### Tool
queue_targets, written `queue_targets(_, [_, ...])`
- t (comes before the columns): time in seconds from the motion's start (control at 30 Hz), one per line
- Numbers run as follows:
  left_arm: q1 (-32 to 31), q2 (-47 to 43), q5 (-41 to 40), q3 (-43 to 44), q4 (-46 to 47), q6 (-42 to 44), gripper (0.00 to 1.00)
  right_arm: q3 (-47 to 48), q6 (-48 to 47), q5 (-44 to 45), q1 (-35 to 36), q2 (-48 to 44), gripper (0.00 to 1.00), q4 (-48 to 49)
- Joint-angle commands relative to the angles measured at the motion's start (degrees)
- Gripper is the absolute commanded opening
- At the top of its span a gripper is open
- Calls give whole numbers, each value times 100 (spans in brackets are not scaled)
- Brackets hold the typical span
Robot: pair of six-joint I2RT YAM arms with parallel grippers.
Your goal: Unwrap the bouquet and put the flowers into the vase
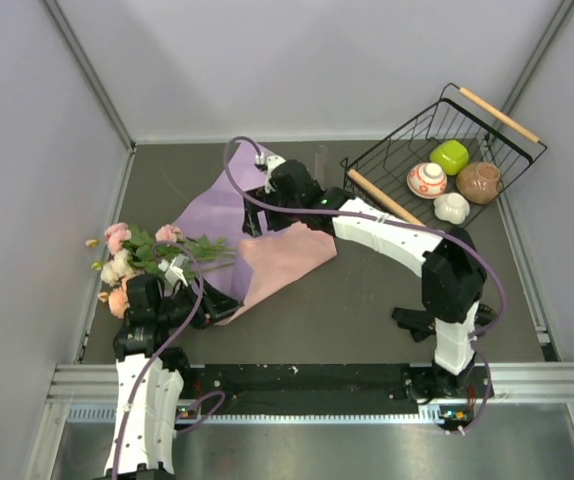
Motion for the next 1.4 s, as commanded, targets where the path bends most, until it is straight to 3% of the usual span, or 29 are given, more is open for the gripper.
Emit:
queue_targets(0.0, [-5,-74,94,270,28,165,68,421,-29,-322,-52,468,82,-386])
queue_targets(0.3, [-14,-56,50,428,54,182,72,-245,-117,-463,-35,136,78,-370])
queue_targets(0.47, [-5,14,-143,709,291,104,75,-1545,-55,-402,-34,-760,78,-115])
queue_targets(0.7, [-14,312,-1442,1974,239,507,74,-3312,164,-340,9,-2149,79,254])
queue_targets(0.83, [-14,497,-1384,1993,510,455,72,-4199,322,-340,36,-2843,81,377])
queue_targets(1.37, [-5,436,-1593,1948,345,200,66,-4922,60,-367,80,-3565,83,229])
